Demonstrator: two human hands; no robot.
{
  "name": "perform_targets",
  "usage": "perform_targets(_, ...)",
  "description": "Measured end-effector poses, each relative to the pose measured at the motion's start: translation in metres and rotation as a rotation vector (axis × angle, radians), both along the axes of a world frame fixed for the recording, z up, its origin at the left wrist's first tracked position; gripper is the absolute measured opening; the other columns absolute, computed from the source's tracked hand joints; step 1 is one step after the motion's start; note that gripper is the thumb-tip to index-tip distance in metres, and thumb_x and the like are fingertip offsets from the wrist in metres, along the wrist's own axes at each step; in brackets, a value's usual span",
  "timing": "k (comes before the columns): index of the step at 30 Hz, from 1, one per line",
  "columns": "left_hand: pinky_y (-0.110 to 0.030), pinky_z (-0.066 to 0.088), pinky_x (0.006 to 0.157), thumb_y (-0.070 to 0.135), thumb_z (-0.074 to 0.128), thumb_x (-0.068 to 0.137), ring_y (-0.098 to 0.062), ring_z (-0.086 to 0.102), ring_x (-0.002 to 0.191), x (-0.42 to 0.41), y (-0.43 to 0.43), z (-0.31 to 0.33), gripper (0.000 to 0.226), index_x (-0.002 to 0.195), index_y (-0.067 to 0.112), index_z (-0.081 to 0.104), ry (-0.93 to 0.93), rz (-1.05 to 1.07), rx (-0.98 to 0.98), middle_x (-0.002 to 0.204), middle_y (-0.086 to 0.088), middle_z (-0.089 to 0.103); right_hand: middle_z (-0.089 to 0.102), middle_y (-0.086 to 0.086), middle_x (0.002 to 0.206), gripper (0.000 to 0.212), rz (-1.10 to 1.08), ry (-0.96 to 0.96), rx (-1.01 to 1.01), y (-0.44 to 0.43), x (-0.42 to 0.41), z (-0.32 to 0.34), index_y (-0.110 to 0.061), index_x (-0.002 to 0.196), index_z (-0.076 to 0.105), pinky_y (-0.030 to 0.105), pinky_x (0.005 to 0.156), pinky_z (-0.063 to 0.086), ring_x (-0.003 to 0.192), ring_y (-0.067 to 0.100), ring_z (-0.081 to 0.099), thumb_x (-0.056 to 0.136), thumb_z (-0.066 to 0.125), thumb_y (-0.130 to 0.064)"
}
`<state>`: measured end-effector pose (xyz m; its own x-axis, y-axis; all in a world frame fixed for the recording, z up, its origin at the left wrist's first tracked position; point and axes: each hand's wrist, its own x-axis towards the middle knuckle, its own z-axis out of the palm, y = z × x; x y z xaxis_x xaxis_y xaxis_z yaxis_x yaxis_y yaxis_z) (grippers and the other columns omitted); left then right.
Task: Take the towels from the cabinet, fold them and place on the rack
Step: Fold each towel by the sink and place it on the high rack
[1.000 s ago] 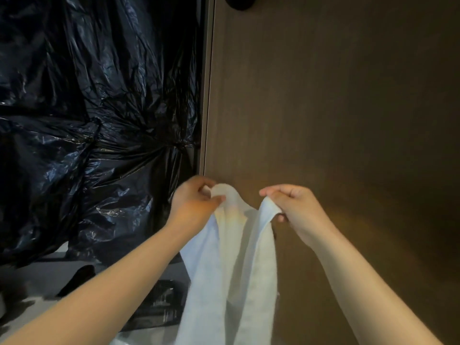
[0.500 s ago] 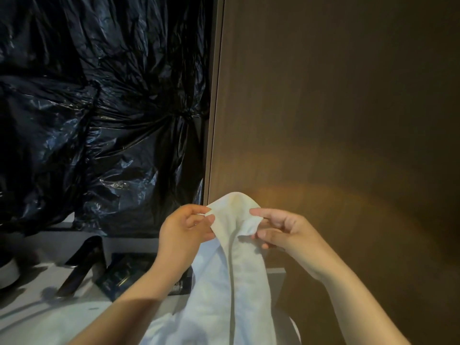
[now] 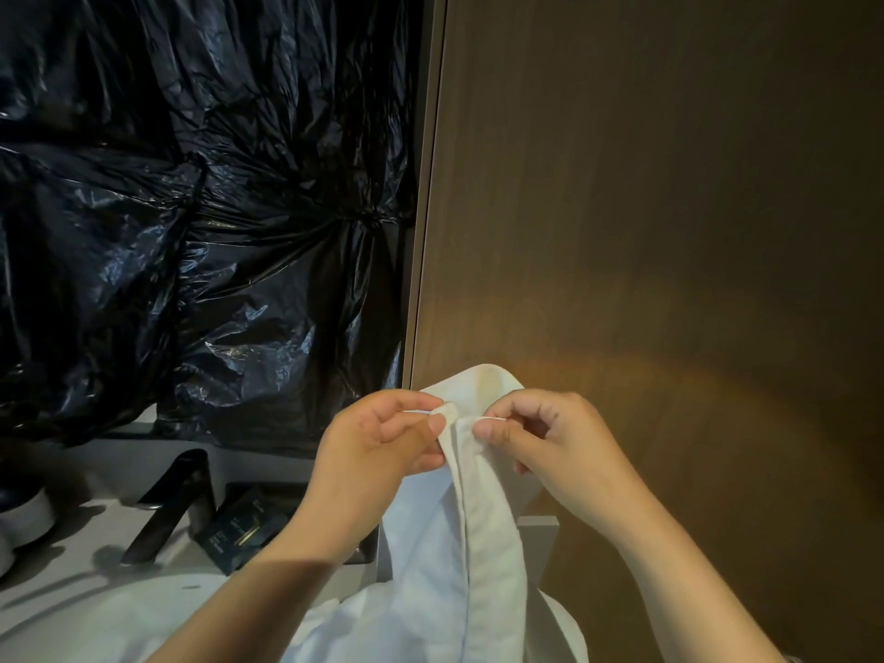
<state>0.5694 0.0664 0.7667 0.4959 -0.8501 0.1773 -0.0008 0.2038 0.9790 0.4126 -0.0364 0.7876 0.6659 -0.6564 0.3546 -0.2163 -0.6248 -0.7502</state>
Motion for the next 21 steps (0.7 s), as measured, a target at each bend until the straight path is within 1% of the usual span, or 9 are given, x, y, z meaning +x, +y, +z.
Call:
perform_targets(2, -0.023, 0.059, 0.066, 0.012, 0.068, 0.087, -0.022, 0.073, 0.074, 0.0012, 0.0011, 0.0003, 0.01, 0.097, 0.01, 0.069, -0.015, -0.001, 0.025, 0.084, -0.009, 0.076, 0.064, -0.002, 0.066, 0.017, 0.005, 0.003, 0.006, 0.0016, 0.0003, -0.0008, -0.028, 0.072, 0.071, 0.016, 0.057, 0.049, 0.062, 0.014, 0.06, 0.087, 0.069, -0.035)
perform_targets(5, -0.022, 0.058, 0.064, 0.011, 0.069, 0.086, -0.019, 0.071, 0.068, 0.0017, 0.0022, -0.0004, 0.011, 0.095, 0.006, 0.07, -0.027, -0.015, 0.028, 0.082, -0.012, 0.075, 0.064, -0.002, 0.066, 0.017, 0.009, -0.008, 0.015, 0.0041, 0.0031, -0.0023, -0.027, 0.073, 0.072, 0.017, 0.057, 0.049, 0.061, 0.012, 0.06, 0.088, 0.069, -0.035)
perform_targets(7, -0.022, 0.058, 0.063, 0.009, 0.069, 0.086, -0.017, 0.07, 0.066, 0.0011, 0.0025, -0.0014, 0.011, 0.095, 0.005, 0.07, -0.033, -0.028, 0.021, 0.081, -0.013, 0.075, 0.064, 0.0, 0.067, 0.017, 0.002, -0.019, 0.02, 0.0035, 0.0047, -0.0033, -0.026, 0.074, 0.072, 0.02, 0.058, 0.049, 0.062, 0.015, 0.06, 0.088, 0.069, -0.034)
perform_targets(10, -0.023, 0.058, 0.066, 0.012, 0.066, 0.088, -0.019, 0.071, 0.07, 0.002, 0.0041, -0.0017, 0.012, 0.097, 0.006, 0.069, -0.041, -0.06, 0.02, 0.082, -0.012, 0.075, 0.065, 0.003, 0.068, 0.017, -0.001, -0.032, 0.029, 0.0027, 0.0048, -0.0044, -0.024, 0.074, 0.072, 0.022, 0.058, 0.049, 0.064, 0.019, 0.06, 0.088, 0.069, -0.032)
perform_targets(13, -0.024, 0.058, 0.067, 0.019, 0.066, 0.087, -0.022, 0.073, 0.075, 0.0017, 0.0058, -0.0015, 0.015, 0.098, 0.011, 0.071, -0.08, -0.085, 0.021, 0.084, -0.009, 0.075, 0.065, 0.002, 0.066, 0.017, 0.0, -0.033, 0.023, 0.0028, 0.0048, -0.0054, -0.025, 0.073, 0.072, 0.02, 0.057, 0.048, 0.061, 0.016, 0.059, 0.088, 0.07, -0.032)
perform_targets(17, -0.029, 0.06, 0.072, 0.006, 0.074, 0.079, -0.03, 0.072, 0.08, -0.0006, 0.0033, -0.0025, 0.018, 0.097, 0.012, 0.072, -0.113, -0.027, 0.003, 0.082, -0.01, 0.075, 0.065, -0.001, 0.065, 0.016, -0.003, -0.038, 0.028, 0.0034, 0.0069, -0.0057, -0.026, 0.073, 0.073, 0.016, 0.056, 0.047, 0.059, 0.01, 0.058, 0.088, 0.07, -0.032)
perform_targets(19, -0.028, 0.06, 0.072, 0.005, 0.073, 0.08, -0.026, 0.072, 0.079, 0.0003, 0.0027, -0.0009, 0.017, 0.095, 0.013, 0.073, -0.162, -0.02, -0.007, 0.083, -0.007, 0.075, 0.064, 0.0, 0.065, 0.016, 0.007, -0.05, 0.028, 0.0035, 0.0076, -0.005, -0.026, 0.073, 0.073, 0.016, 0.055, 0.047, 0.057, 0.009, 0.057, 0.088, 0.07, -0.032)
perform_targets(21, -0.024, 0.059, 0.069, 0.005, 0.072, 0.081, -0.021, 0.072, 0.077, 0.0038, 0.0038, 0.0034, 0.016, 0.093, 0.016, 0.074, -0.243, -0.019, -0.029, 0.083, -0.006, 0.075, 0.062, 0.004, 0.063, 0.017, 0.016, -0.054, 0.035, 0.0026, 0.0068, -0.0038, -0.027, 0.073, 0.073, 0.017, 0.053, 0.046, 0.053, 0.009, 0.054, 0.089, 0.07, -0.032)
